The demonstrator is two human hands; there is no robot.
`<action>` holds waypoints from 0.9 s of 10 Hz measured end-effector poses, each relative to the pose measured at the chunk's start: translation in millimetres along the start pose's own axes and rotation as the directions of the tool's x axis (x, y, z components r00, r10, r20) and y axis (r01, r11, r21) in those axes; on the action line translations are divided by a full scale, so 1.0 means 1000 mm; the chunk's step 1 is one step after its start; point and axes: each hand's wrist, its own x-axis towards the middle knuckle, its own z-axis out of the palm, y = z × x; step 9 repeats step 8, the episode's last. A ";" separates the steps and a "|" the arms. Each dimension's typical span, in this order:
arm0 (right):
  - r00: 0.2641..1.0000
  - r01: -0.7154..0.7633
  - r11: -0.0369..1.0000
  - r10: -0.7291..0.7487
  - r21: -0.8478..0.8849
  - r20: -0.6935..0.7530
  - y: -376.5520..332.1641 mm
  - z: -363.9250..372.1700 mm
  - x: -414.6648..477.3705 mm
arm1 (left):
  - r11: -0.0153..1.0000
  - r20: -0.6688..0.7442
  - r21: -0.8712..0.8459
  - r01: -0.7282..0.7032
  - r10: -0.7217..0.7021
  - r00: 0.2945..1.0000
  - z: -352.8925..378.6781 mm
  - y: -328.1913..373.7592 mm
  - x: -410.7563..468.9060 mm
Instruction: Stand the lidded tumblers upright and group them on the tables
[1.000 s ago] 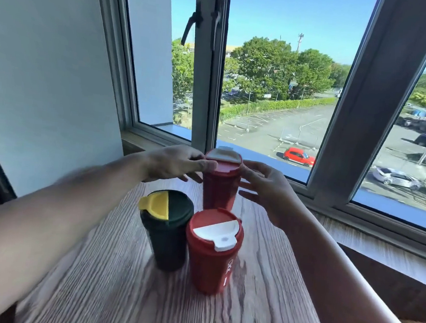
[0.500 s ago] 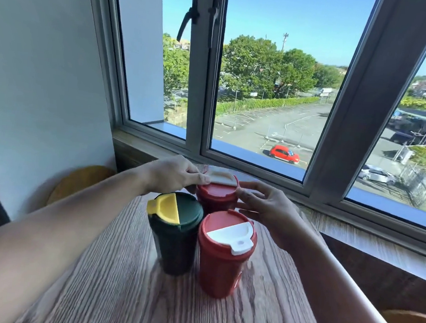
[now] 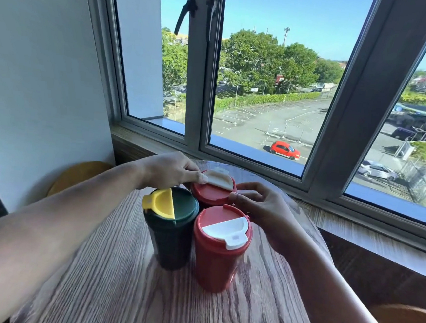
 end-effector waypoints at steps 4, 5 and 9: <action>1.000 -0.019 1.000 0.019 -0.016 0.006 0.003 0.003 -0.002 | 0.998 -0.049 0.055 -0.016 0.019 0.999 0.002 0.004 -0.001; 1.000 -0.018 1.000 0.018 -0.012 0.017 0.004 0.002 -0.001 | 0.995 -0.061 0.102 -0.010 0.016 0.998 0.002 0.005 -0.003; 1.000 0.007 0.994 -0.009 -0.105 -0.016 -0.003 -0.002 -0.002 | 0.980 -0.157 0.197 0.012 0.020 0.987 -0.001 0.009 -0.010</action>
